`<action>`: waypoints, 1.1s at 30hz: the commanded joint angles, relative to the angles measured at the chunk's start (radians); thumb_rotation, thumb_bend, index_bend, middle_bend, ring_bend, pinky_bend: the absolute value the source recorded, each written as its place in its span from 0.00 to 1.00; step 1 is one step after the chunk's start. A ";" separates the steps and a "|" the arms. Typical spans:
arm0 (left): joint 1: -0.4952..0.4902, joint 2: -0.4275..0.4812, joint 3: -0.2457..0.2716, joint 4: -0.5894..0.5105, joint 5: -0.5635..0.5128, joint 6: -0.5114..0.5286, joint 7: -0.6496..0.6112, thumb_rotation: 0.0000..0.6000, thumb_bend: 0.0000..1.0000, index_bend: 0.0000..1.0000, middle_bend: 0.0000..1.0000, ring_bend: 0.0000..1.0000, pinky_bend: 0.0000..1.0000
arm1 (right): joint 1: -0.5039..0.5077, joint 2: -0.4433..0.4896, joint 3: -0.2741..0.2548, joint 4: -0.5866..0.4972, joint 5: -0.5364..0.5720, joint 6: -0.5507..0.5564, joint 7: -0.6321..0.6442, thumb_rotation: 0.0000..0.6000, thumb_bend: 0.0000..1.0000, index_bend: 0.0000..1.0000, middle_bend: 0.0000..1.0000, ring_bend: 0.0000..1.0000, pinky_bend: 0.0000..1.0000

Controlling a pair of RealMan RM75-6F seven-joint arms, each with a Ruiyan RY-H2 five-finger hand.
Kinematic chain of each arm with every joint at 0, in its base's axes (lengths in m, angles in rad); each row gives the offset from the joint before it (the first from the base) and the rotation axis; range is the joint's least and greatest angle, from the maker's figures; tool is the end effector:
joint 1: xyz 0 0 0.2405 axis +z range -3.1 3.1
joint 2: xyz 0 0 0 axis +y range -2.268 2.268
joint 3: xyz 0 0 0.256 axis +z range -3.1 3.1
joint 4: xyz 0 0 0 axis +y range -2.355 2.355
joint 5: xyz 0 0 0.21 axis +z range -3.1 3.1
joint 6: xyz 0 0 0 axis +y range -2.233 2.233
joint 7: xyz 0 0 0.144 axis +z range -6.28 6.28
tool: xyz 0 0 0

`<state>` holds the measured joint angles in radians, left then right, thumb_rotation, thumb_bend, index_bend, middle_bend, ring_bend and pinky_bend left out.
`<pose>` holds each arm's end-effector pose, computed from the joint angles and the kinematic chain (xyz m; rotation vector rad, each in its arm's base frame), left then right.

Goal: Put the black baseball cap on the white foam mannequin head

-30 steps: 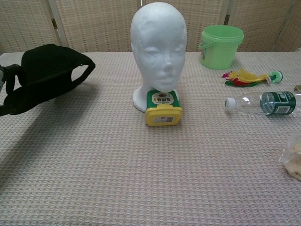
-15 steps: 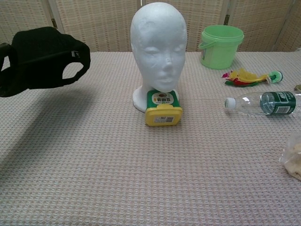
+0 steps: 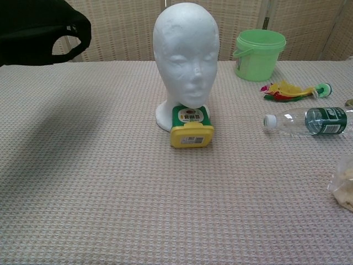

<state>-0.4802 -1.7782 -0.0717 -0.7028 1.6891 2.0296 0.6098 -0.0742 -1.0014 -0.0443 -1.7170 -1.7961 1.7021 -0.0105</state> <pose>-0.2302 0.2727 0.0722 -1.2147 0.3816 -0.9545 -0.2772 -0.1106 0.1861 1.4715 -0.8009 1.0179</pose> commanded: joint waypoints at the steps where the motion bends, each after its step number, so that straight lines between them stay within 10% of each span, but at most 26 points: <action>1: -0.008 0.112 0.007 -0.161 0.055 0.002 0.121 1.00 0.47 0.70 0.76 0.58 0.65 | -0.001 -0.001 0.001 0.001 0.000 0.003 0.000 1.00 0.20 0.00 0.00 0.00 0.00; 14: -0.065 0.338 -0.018 -0.538 0.201 -0.148 0.386 1.00 0.47 0.70 0.76 0.58 0.65 | 0.001 -0.007 0.003 -0.003 0.007 -0.009 -0.019 1.00 0.20 0.00 0.00 0.00 0.00; 33: -0.161 0.446 -0.133 -0.714 0.248 -0.386 0.445 1.00 0.47 0.70 0.77 0.58 0.65 | -0.006 0.005 0.017 -0.003 0.065 -0.011 0.002 1.00 0.20 0.00 0.00 0.00 0.00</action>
<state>-0.6308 -1.3393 -0.1954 -1.4119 1.9361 1.6571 1.0617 -0.0780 -0.9979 -0.0278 -1.7187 -1.7332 1.6893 -0.0074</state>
